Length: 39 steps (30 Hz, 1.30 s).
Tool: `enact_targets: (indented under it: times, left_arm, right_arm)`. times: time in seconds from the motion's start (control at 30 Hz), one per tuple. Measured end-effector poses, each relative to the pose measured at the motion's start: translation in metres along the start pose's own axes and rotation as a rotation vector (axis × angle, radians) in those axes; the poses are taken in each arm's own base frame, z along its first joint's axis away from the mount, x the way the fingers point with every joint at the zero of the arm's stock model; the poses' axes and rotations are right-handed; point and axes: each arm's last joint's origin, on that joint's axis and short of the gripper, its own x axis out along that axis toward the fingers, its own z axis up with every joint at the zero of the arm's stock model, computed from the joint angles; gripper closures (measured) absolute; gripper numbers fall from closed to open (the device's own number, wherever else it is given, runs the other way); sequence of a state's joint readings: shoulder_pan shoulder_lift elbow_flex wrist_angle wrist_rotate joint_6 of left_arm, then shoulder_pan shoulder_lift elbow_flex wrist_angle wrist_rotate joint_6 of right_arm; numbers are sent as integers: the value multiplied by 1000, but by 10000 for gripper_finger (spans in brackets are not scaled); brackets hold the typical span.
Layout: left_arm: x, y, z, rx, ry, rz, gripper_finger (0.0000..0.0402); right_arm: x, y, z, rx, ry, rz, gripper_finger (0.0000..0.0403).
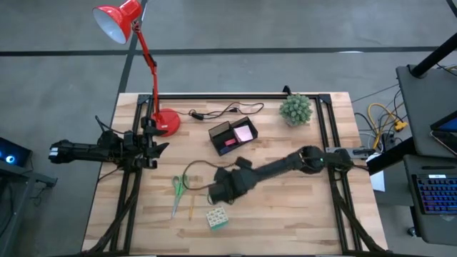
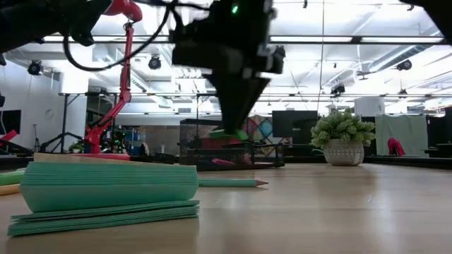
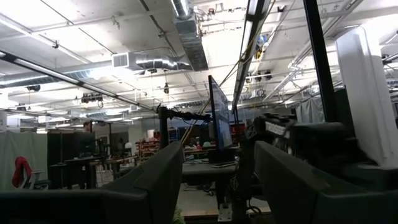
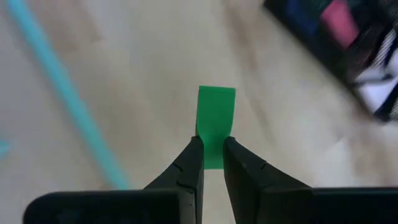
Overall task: Pick and place office supplies into organizer
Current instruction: Put the green eraser into the desk organizer
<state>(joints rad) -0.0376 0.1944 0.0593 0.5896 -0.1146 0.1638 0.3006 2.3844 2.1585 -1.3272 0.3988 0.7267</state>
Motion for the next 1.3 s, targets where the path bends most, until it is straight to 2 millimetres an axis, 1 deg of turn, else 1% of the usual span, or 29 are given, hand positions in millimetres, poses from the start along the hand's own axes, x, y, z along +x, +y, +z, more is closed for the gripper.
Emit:
enact_targets:
  times: [0.2, 0.33, 0.53, 0.67, 0.97, 1.3]
  left_arm:
    - [0, 0, 0, 0, 0, 0, 214]
    - [0, 0, 0, 0, 0, 0, 214]
    - [0, 0, 0, 1, 4, 0, 214]
    - [0, 0, -1, 1, 5, 0, 214]
    - [0, 0, -1, 1, 8, 0, 214]
    - [0, 0, -1, 1, 8, 0, 214]
  right_arm:
    - [17, -40, 31, -98, -1, -56, 360]
    - [29, -65, 46, -146, 21, -79, 360]
    - [42, -91, 62, -284, 31, -80, 360]
    - [45, -98, 68, -425, 19, -75, 360]
    - [48, -102, 72, -697, 19, -64, 360]
    - [51, -108, 75, -831, 19, -61, 359]
